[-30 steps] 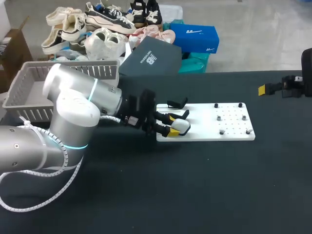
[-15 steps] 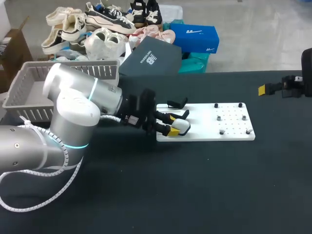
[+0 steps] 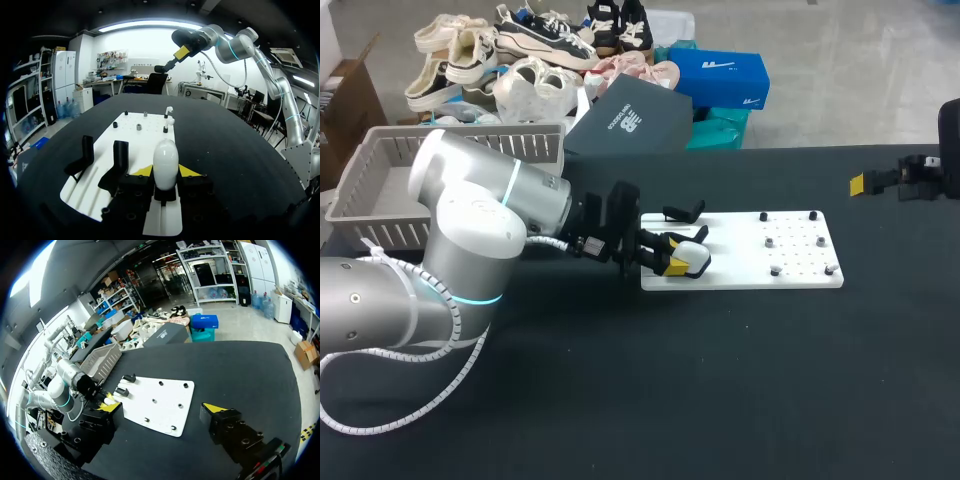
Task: Pick up each earbud case from the left stands, insert the matching earbuds, close the lid, and place the case in the box.
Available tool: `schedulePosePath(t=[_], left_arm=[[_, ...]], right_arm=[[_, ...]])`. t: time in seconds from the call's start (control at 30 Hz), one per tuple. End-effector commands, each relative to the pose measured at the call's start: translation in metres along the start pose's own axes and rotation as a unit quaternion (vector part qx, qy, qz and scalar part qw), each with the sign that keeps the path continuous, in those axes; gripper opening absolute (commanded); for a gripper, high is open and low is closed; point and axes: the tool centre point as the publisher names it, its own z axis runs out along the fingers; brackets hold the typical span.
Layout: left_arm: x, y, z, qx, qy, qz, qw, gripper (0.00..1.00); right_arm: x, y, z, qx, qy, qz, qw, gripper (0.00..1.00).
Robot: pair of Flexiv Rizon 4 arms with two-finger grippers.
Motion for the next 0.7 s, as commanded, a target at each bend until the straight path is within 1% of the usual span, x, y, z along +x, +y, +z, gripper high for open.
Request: schedulePosePath(t=[0.03, 0.2, 0.37, 0.47, 0.53, 0.7], left_arm=[[-0.002, 0.0, -0.003, -0.001, -0.002, 0.0, 1.0, 0.0], [-0.008, -0.003, -0.01, 0.003, -0.012, 0.0, 1.0, 0.0], [-0.021, -0.012, -0.018, 0.012, -0.028, 0.002, 1.0, 0.0], [-0.032, -0.02, -0.022, 0.016, -0.045, 0.009, 0.999, 0.0], [-0.04, -0.027, -0.025, 0.008, -0.062, 0.034, 0.997, 0.0], [-0.059, -0.045, -0.029, 0.015, -0.089, 0.039, 0.995, 0.0]], right_arm=[[0.0, -0.001, 0.0, -0.002, 0.0, -0.001, 1.0, 1.0], [0.0, -0.001, 0.0, -0.002, 0.0, -0.001, 1.0, 1.0], [0.0, -0.001, 0.0, -0.002, 0.0, -0.001, 1.0, 1.0], [0.0, -0.001, 0.0, -0.002, 0.0, -0.001, 1.0, 1.0], [0.0, -0.001, 0.0, -0.002, 0.0, -0.001, 1.0, 1.0], [0.0, -0.001, 0.0, -0.002, 0.0, -0.001, 1.0, 1.0]])
